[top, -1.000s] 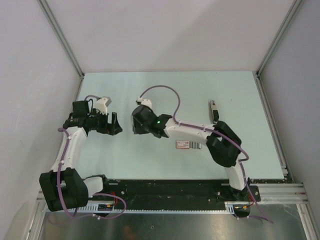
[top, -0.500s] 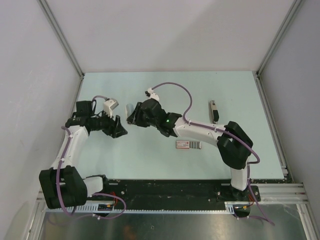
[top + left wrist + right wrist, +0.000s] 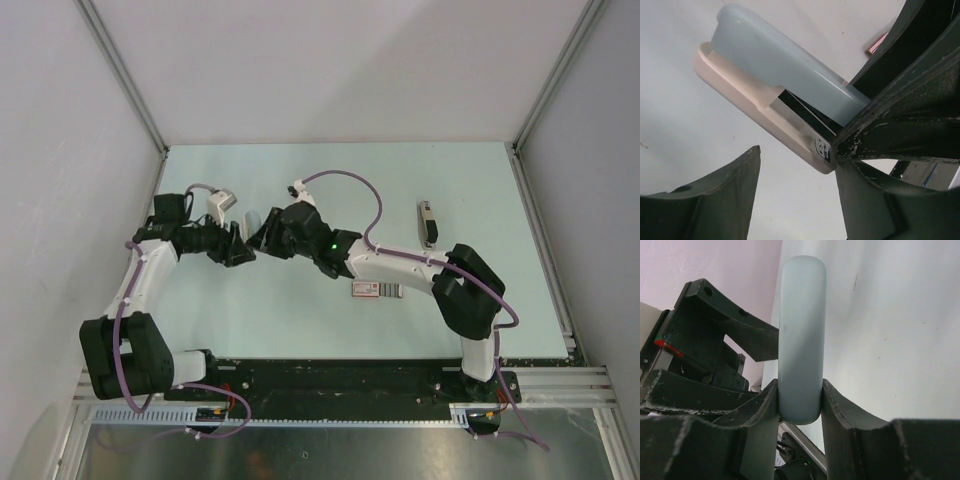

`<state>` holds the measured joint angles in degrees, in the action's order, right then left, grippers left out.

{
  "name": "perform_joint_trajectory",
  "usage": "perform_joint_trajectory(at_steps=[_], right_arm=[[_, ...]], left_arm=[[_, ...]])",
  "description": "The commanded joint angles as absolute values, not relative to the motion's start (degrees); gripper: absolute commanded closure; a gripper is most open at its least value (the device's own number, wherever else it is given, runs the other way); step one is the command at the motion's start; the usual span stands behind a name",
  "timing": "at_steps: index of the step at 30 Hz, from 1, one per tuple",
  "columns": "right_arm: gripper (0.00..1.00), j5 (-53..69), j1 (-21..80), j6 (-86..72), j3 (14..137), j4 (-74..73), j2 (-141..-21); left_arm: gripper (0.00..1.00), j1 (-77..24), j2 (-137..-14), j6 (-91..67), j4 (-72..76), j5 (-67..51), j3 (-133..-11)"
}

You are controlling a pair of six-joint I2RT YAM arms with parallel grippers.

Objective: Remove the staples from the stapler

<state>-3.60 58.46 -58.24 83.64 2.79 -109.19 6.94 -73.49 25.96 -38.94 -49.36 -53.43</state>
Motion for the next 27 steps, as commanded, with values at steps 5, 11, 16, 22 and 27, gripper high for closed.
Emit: perform_joint_trajectory(at_steps=[5, 11, 16, 22, 27], right_arm=[[1.00, -1.3, 58.8, -59.9, 82.9, 8.7, -106.9], [1.00, -0.7, 58.6, -59.8, 81.8, 9.2, -106.7], [1.00, 0.8, 58.3, -58.9, 79.4, 9.2, -105.7], [1.00, 1.4, 57.8, -57.4, 75.7, 10.3, -103.8], [1.00, 8.4, 56.9, -52.9, 75.0, 11.2, -104.5]], left_arm=[[0.74, 7.2, -72.7, 30.5, -37.4, -53.7, -53.7], [0.97, 7.2, -71.7, 31.9, -37.4, -53.0, -53.1], [0.98, 7.2, -70.4, 34.3, -37.4, -49.9, -51.6], [0.99, 7.2, -69.7, 38.1, -37.4, -45.7, -49.6], [0.98, 6.9, -68.4, 43.2, -37.4, -41.4, -48.9]])
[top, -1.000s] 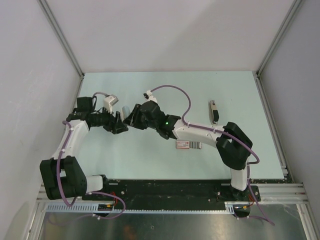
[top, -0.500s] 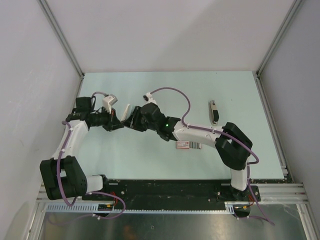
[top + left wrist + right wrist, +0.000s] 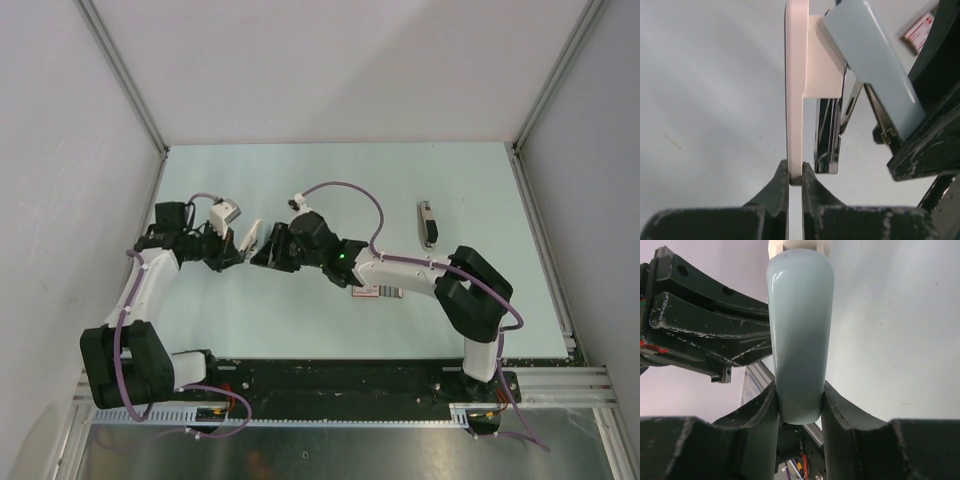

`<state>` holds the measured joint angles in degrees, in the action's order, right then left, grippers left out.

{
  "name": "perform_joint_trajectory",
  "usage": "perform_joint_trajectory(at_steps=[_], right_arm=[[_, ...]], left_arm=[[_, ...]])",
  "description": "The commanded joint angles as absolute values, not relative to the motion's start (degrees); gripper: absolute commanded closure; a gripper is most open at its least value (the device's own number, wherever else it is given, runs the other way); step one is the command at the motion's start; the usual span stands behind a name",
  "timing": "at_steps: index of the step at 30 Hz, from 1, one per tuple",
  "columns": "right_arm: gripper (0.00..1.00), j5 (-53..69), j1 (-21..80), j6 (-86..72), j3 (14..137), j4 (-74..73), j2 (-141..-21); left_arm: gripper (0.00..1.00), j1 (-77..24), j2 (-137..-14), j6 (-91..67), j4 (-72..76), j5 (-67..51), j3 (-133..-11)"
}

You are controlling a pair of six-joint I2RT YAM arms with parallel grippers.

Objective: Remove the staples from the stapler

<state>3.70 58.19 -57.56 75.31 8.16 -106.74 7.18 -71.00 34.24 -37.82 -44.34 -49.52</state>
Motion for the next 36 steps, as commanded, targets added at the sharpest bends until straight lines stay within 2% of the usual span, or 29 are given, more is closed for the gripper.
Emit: perform_joint_trajectory(at_steps=[1, 6, 16, 27, 36], right_arm=[[1.00, 10.1, 56.8, -51.5, 75.0, 10.7, -104.9], [1.00, 14.7, 56.9, -45.5, 72.5, 9.2, -105.3], [1.00, 12.6, 56.4, -40.6, 70.8, 7.2, -102.7], [1.00, 9.2, 57.2, -40.3, 70.8, 7.7, -102.8], [1.00, 7.1, 57.3, -42.1, 70.8, 12.4, -103.7]], left_arm=[[0.98, 6.5, -68.1, 44.6, -37.3, -40.0, -48.7], [0.97, 3.2, -65.6, 51.8, -35.8, -29.7, -46.4], [0.97, -6.8, -58.8, 59.5, -25.0, -14.0, -36.4], [0.98, -14.5, -55.9, 61.9, -16.6, -5.0, -29.7], [0.98, -18.9, -48.3, 68.4, -8.8, 1.3, -22.2]])
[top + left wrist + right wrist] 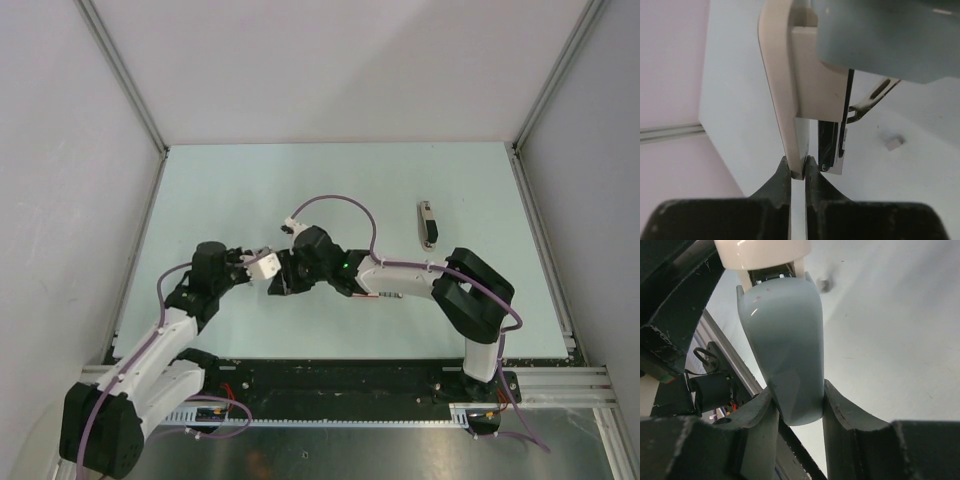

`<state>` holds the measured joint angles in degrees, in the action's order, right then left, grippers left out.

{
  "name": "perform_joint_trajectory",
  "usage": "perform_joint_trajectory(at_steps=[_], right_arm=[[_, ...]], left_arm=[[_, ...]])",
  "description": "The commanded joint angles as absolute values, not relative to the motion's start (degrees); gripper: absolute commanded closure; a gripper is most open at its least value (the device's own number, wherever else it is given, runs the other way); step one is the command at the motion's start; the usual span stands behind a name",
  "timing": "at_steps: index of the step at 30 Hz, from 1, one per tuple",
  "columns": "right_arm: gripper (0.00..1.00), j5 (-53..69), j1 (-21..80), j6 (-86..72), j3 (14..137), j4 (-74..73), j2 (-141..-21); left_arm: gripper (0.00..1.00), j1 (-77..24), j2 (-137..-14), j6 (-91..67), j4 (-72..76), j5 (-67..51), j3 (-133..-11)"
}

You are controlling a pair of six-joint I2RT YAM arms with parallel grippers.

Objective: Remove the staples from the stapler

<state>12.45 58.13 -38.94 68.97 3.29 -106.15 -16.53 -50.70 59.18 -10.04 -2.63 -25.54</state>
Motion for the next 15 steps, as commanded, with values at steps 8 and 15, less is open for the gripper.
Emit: perform_joint_trajectory(at_steps=[8, 15], right_arm=[[1.00, 5.9, 57.5, -43.3, 70.8, 14.3, -104.0], [1.00, 1.9, 56.0, -44.7, 70.9, 15.6, -101.6]], left_arm=[[0.83, -21.4, -48.7, 57.0, -15.2, -2.6, -26.5], [0.58, -21.8, -49.9, 38.5, -31.9, -23.1, -37.3]])
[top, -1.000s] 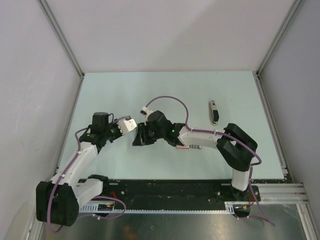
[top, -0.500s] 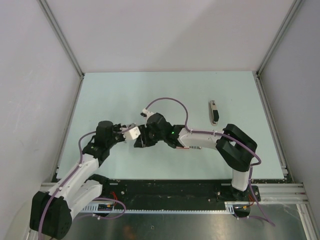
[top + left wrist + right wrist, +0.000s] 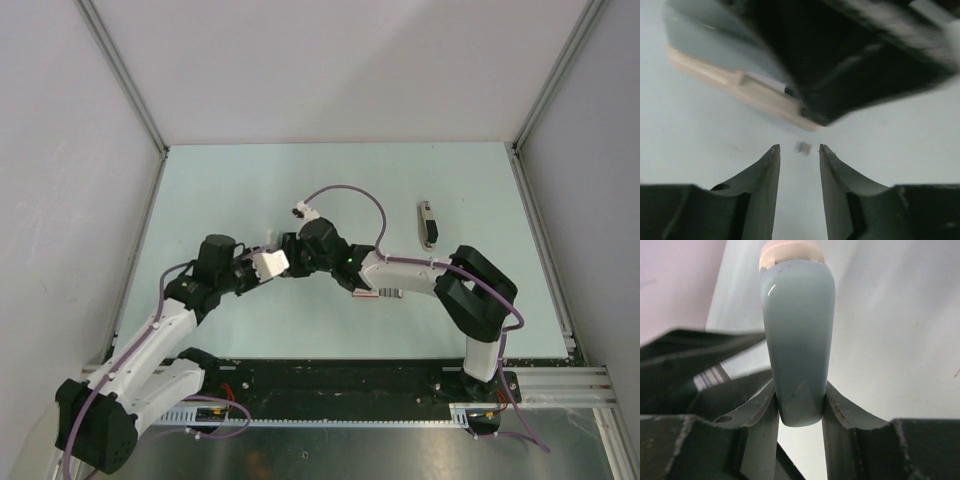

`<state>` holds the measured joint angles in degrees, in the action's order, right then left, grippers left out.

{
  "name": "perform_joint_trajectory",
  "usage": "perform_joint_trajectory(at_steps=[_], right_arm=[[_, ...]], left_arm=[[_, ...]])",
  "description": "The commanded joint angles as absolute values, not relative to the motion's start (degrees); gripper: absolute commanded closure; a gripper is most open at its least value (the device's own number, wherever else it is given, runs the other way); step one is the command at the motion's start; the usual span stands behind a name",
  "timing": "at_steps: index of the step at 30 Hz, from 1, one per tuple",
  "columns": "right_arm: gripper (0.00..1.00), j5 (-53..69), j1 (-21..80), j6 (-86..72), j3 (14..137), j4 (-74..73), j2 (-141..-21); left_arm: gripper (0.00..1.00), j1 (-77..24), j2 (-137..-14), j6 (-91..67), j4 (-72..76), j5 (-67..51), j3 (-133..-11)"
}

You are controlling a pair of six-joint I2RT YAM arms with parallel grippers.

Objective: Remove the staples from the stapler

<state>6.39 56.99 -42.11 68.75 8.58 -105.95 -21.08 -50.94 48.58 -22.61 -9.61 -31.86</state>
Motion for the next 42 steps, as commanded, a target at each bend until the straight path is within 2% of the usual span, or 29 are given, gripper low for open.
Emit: perform_joint_trajectory(at_steps=[1, 7, 9, 11, 16, 24, 33, 37, 40, 42], right_arm=[[1.00, 2.0, 55.8, -44.9, 71.0, 15.6, -101.6], [1.00, 1.4, 55.5, -43.1, 74.2, 8.1, -103.2], [1.00, 0.4, 55.8, -41.5, 77.1, 1.3, -105.2], [1.00, -2.3, 56.4, -40.3, 80.9, -6.7, -108.0], [1.00, -6.6, 59.0, -38.0, 91.9, -25.0, -116.5], [1.00, -9.1, 62.3, -36.1, 106.1, -41.6, -125.8], [0.99, -8.1, 62.8, -37.4, 111.9, -45.4, -131.8], [0.90, -8.4, 63.7, -38.8, 117.5, -48.1, -136.7], [0.78, -8.0, 63.9, -39.7, 121.1, -49.2, -139.5], [0.67, -8.1, 63.7, -40.2, 122.7, -49.6, -140.3]], left_arm=[[0.57, -21.8, -49.6, 37.5, -33.1, -24.8, -38.0], [0.51, -21.0, -47.9, 32.6, -37.7, -28.4, -44.4], [0.39, -19.1, -48.3, 28.5, -37.6, -27.0, -48.4], [0.23, -15.9, -50.2, 24.0, -37.6, -26.2, -52.7], [0.06, -7.7, -54.3, 17.5, -38.2, -28.8, -59.8], [0.03, 6.6, -59.6, 9.2, -37.8, -32.9, -64.1], [0.01, 8.0, -60.3, 7.6, -37.5, -34.4, -62.8], [0.00, 8.0, -60.1, 7.1, -37.3, -33.5, -62.0], [0.01, 8.0, -59.5, 7.2, -36.9, -33.0, -61.3], [0.01, 8.0, -59.1, 7.1, -36.7, -32.8, -60.9]])
